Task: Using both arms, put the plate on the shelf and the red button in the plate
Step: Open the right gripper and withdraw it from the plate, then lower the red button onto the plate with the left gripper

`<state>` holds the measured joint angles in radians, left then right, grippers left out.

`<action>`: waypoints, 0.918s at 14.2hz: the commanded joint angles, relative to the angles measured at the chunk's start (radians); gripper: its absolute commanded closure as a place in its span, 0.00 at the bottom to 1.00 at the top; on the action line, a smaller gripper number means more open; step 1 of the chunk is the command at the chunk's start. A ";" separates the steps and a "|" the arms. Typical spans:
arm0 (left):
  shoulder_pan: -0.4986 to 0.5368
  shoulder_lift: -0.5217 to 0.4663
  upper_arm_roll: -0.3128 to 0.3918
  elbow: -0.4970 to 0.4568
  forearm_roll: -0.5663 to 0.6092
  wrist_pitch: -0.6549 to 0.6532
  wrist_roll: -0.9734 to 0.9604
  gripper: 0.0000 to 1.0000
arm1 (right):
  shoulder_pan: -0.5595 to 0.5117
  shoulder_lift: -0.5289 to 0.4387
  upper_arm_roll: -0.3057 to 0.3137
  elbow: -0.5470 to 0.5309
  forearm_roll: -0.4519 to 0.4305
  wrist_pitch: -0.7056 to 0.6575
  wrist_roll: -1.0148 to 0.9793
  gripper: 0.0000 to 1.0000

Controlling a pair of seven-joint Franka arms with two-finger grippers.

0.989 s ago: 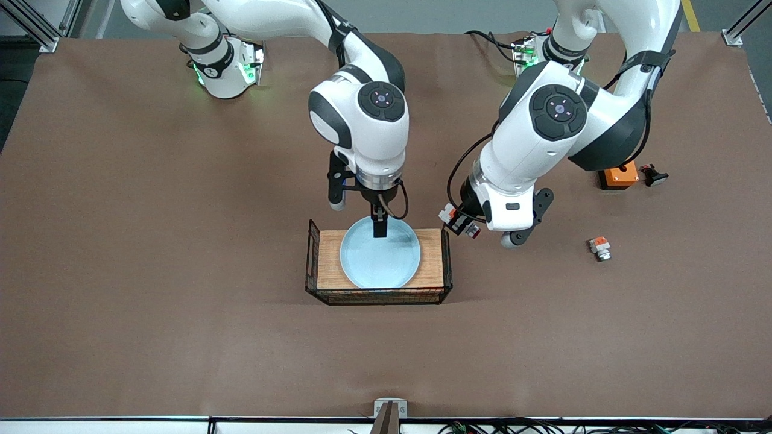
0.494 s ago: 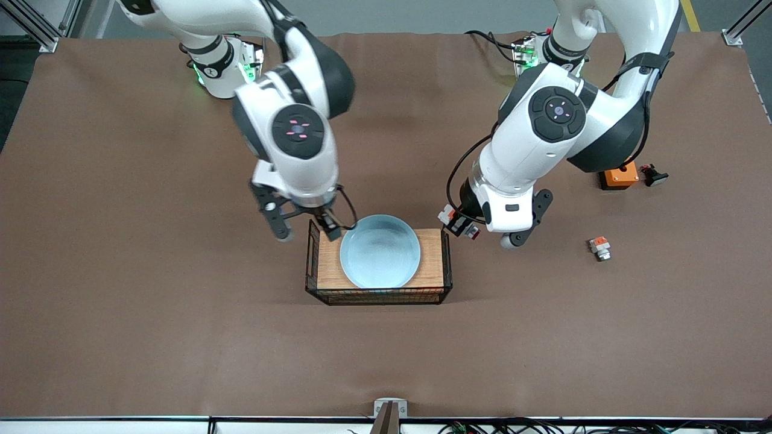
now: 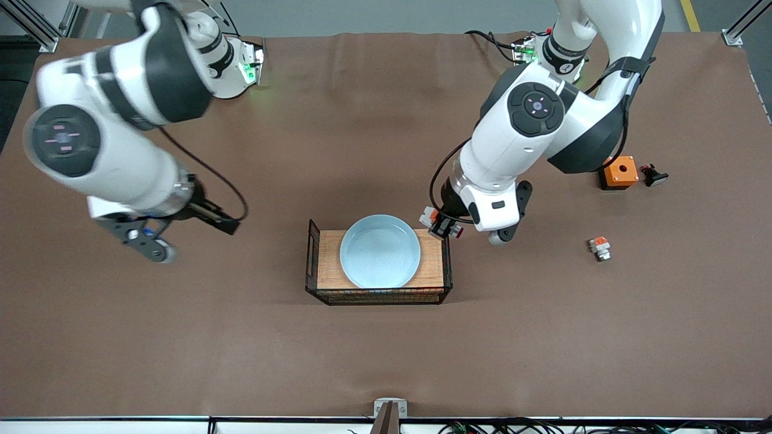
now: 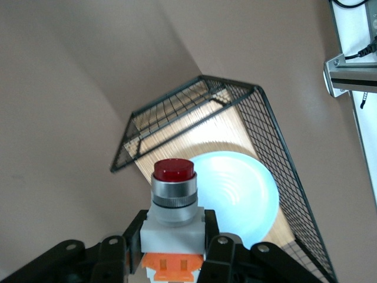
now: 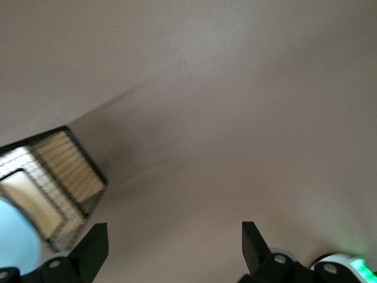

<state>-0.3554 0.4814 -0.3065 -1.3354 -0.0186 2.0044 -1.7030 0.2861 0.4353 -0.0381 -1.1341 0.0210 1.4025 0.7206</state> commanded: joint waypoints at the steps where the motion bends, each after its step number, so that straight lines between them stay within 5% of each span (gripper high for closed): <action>1: -0.043 0.039 0.029 0.054 0.020 0.016 -0.125 0.69 | -0.106 -0.041 0.014 -0.029 0.010 -0.016 -0.246 0.00; 7: -0.229 0.043 0.220 0.068 0.023 0.016 -0.299 0.69 | -0.298 -0.078 0.012 -0.038 0.004 -0.043 -0.648 0.00; 13: -0.275 0.111 0.245 0.151 0.025 0.016 -0.515 0.69 | -0.324 -0.079 0.012 -0.055 -0.003 -0.082 -0.652 0.00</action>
<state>-0.6015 0.5400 -0.0839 -1.2625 -0.0125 2.0224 -2.1445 -0.0276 0.3812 -0.0401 -1.1528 0.0207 1.3183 0.0777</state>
